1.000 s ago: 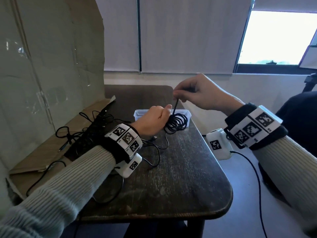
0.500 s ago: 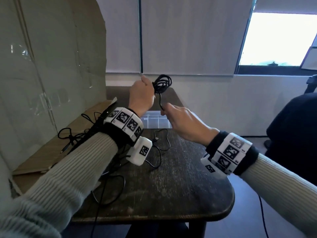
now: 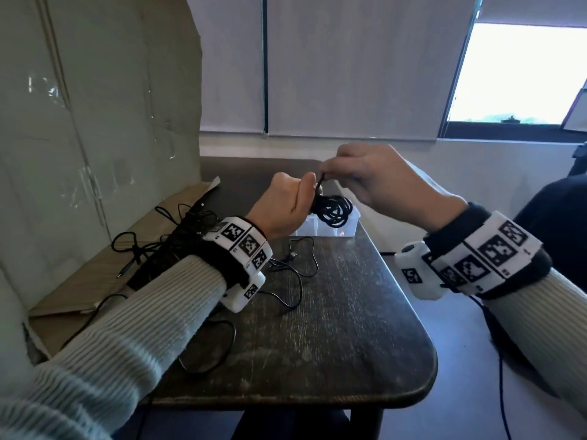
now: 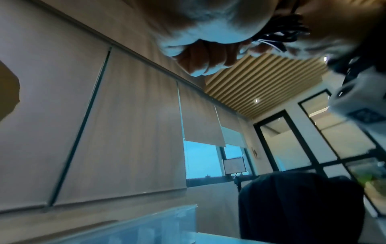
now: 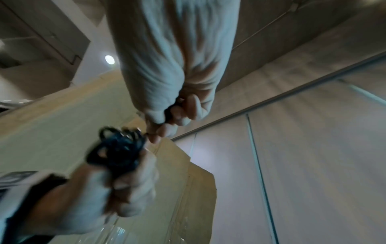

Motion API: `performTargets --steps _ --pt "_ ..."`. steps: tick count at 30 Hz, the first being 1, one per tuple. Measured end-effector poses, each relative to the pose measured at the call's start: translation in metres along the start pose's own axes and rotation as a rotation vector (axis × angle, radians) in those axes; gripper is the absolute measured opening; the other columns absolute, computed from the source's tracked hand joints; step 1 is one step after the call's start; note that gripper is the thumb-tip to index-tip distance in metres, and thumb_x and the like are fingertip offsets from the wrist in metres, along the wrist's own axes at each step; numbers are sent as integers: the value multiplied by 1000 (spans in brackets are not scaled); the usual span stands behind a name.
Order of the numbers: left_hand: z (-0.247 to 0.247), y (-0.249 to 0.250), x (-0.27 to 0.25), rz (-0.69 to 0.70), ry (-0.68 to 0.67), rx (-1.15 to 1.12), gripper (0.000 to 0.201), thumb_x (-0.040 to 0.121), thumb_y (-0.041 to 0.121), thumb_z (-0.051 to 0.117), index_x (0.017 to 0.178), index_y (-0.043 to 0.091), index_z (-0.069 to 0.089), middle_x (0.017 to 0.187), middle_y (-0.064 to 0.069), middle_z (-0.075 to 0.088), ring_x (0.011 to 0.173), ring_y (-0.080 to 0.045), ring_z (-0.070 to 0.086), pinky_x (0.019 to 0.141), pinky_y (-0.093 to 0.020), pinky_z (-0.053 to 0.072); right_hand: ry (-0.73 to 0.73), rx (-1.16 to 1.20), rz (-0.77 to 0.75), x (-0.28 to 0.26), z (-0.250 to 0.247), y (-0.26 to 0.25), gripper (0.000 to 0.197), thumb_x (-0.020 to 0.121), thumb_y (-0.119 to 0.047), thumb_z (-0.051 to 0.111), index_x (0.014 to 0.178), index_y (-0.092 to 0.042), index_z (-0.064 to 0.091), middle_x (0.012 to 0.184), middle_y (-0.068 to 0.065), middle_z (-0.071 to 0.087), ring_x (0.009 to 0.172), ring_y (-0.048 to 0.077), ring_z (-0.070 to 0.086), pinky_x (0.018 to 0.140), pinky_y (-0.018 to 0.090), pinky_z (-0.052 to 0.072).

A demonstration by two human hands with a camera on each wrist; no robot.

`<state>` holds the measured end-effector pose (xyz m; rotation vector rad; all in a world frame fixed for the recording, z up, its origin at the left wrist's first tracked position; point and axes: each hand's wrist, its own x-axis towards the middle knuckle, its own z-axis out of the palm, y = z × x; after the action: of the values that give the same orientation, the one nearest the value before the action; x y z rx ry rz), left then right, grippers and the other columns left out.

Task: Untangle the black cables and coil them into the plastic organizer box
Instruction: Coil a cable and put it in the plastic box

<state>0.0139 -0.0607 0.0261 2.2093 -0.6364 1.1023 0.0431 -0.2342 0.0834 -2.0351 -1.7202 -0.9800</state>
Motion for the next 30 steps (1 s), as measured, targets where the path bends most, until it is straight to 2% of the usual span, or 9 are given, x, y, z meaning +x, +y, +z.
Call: performTargets --steps 4,8,10,13,18,21,24,26,30 --pt "3 17 7 -85 251 -202 54 98 28 25 48 23 44 38 12 40 33 -5 36 40 -17 29 161 116 86 -1 7 14 24 89 -9 52 101 1 71 77 3 65 72 8 52 73 -5 31" --pt "2 30 21 -396 381 -450 68 102 17 22 38 23 45 34 7 41 30 -9 34 38 -16 28 288 174 129 -9 25 11 16 87 5 58 97 2 71 75 -11 63 71 -12 54 67 0 37" --pt "0 34 25 -551 355 -560 61 99 15 22 42 18 41 34 6 36 29 -9 27 37 -14 22 298 132 112 -13 34 9 20 91 1 54 104 2 70 87 0 71 76 -1 60 72 -3 32" --pt "-3 38 27 -725 263 -656 46 94 17 24 49 14 35 36 5 31 31 -10 19 37 -14 15 307 -38 77 -19 42 5 29 91 -1 49 115 3 65 89 14 69 70 24 58 67 13 37" --pt "-1 42 32 -875 186 -735 39 90 19 22 52 18 31 36 7 25 32 -9 14 38 -14 10 442 218 257 -18 35 -3 16 91 -4 57 104 -9 65 76 5 70 55 6 47 58 16 39" --pt "-1 43 30 -939 172 -822 38 90 19 21 53 19 30 37 8 21 33 -7 12 38 -12 8 548 674 398 -11 30 -5 18 84 -4 70 88 -21 70 76 -7 74 64 5 63 66 24 50" --pt "-2 44 28 -1004 163 -934 40 91 18 23 52 20 29 39 8 19 33 -6 11 40 -14 4 475 954 394 -10 30 -9 29 79 7 71 100 -12 71 87 -7 76 82 11 70 83 26 54" --pt "-4 46 26 -1041 145 -975 40 91 17 24 51 21 29 39 8 18 33 -6 11 39 -14 4 422 961 347 -11 32 -9 30 82 8 67 106 -9 69 89 -6 74 86 13 69 89 28 53" --pt "-15 46 26 -1073 125 -1099 47 92 15 23 46 20 34 39 8 20 30 -4 14 35 -11 5 339 800 293 -12 34 -2 20 91 -2 59 103 -13 70 83 -10 66 80 7 60 81 25 50"
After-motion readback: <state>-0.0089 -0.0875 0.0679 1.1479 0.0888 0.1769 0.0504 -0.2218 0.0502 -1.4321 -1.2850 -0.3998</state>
